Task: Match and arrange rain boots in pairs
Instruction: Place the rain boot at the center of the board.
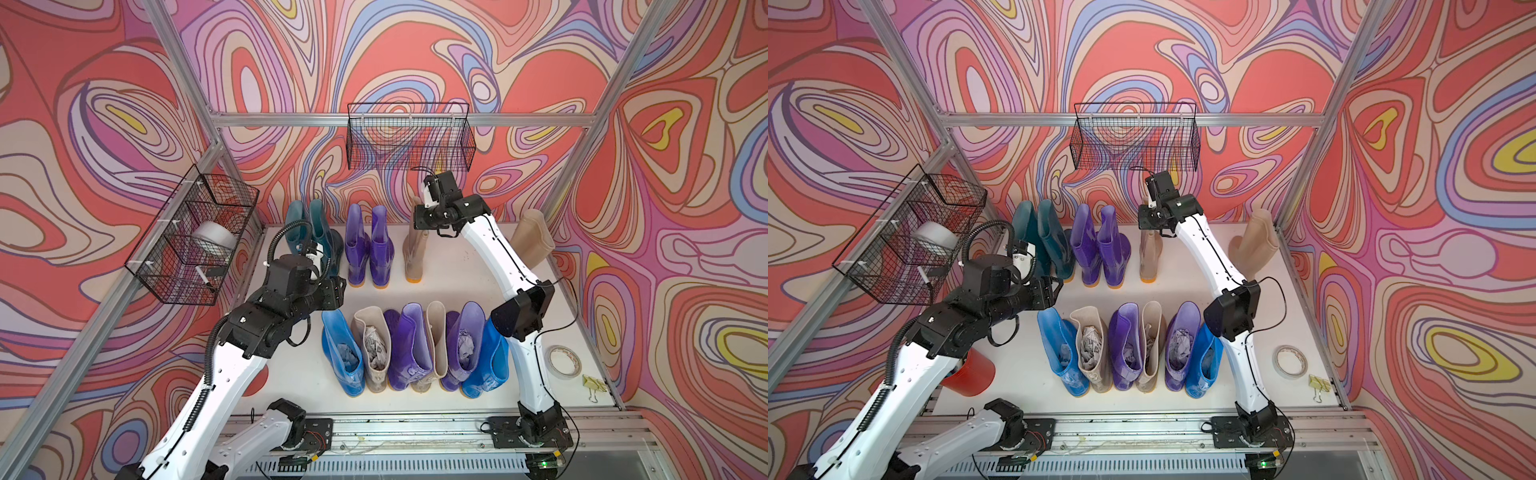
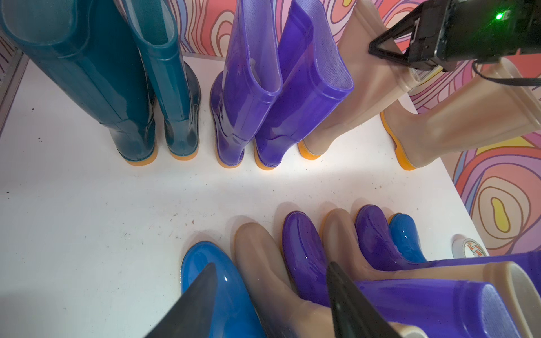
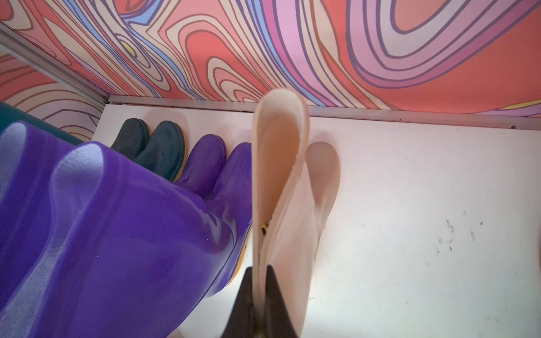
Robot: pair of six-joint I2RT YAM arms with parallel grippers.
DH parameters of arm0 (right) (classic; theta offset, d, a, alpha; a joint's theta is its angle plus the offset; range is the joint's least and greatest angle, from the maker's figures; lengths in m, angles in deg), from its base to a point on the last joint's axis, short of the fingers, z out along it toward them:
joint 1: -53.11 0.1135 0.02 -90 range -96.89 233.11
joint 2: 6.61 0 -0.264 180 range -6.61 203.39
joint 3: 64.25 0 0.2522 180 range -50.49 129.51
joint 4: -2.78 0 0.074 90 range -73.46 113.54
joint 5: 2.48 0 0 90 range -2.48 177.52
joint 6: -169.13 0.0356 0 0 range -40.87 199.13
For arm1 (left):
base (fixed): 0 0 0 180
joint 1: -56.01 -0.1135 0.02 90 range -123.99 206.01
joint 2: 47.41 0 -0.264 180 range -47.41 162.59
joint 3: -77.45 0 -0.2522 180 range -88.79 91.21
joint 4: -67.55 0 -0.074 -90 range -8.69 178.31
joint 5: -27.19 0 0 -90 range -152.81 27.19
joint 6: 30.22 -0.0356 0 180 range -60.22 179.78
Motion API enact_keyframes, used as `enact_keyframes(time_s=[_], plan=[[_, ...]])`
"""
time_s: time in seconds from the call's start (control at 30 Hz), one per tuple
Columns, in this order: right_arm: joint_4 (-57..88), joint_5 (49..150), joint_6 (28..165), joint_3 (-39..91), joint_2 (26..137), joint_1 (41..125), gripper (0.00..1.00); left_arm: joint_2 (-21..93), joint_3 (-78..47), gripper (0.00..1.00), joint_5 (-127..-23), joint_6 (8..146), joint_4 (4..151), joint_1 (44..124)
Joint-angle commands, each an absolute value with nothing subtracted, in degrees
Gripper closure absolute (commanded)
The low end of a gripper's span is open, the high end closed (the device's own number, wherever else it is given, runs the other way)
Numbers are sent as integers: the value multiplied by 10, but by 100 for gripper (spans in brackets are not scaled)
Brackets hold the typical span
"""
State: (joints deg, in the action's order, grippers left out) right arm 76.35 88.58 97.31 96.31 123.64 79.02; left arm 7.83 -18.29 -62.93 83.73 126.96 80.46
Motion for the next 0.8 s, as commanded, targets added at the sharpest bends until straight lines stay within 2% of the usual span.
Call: enact_keyframes(time_s=[0.0,0.57,0.77], plan=[[709,896,982,993,1242,796,98,73,-187,38,-623,828,1281,809],[698,916,988,983,1262,804,97,78,-186,37,-621,820,1280,808],[681,919,986,952,1245,805,81,80,-186,37,-622,823,1280,808]])
